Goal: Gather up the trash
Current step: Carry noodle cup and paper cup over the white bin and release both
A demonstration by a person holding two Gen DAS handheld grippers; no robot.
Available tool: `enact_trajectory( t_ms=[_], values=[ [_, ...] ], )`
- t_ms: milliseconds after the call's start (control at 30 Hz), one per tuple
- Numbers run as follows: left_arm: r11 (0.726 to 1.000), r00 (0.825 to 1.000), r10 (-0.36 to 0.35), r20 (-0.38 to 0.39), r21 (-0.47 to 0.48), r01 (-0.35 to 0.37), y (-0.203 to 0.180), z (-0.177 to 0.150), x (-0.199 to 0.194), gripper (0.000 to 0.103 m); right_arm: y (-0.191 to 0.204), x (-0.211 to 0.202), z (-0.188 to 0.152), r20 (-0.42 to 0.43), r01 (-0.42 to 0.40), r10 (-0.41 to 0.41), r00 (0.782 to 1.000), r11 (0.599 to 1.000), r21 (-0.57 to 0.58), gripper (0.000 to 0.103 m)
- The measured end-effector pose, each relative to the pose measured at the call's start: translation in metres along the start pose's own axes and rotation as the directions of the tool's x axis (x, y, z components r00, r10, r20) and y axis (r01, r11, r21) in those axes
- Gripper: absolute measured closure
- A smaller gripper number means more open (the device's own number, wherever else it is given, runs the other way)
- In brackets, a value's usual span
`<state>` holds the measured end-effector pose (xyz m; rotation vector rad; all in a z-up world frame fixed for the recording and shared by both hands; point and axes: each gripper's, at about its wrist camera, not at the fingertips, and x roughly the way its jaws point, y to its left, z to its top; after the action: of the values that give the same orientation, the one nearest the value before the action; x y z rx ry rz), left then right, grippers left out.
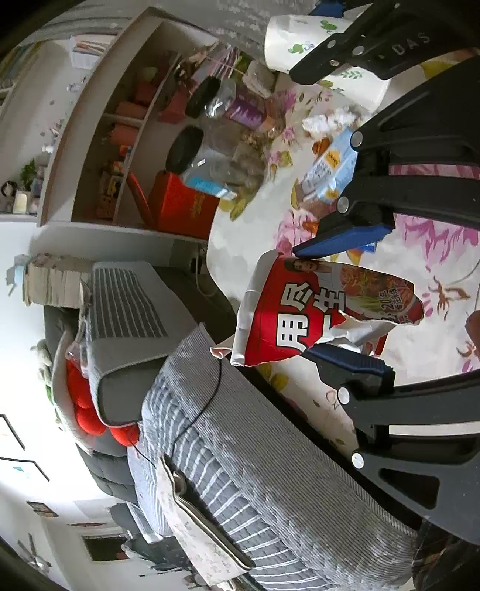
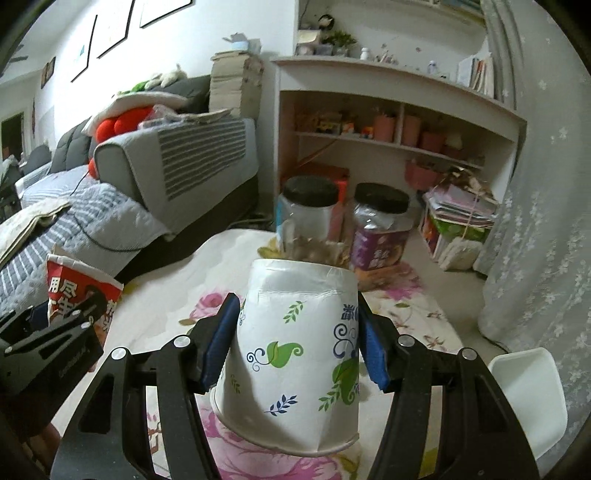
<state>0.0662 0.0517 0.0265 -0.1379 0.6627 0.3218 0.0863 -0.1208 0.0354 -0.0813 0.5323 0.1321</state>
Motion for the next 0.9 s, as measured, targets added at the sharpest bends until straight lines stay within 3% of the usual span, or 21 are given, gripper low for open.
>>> enact_trajectory(
  t_ms=[367, 900],
  values=[
    [0.997, 0.997, -0.064, 0.031, 0.048, 0.062, -0.048, -0.001, -0.025, 0.056, -0.037, -0.020, 0.000, 0.036, 0.038, -0.040, 0.999, 0.999, 0.039, 0.045],
    [0.976, 0.986, -0.164, 0.020, 0.152, 0.159, -0.138, -0.016, -0.049, 0.056, -0.138, -0.043, -0.016, 0.017, 0.162, -0.167, 0.986, 0.973, 0.162, 0.045]
  ],
)
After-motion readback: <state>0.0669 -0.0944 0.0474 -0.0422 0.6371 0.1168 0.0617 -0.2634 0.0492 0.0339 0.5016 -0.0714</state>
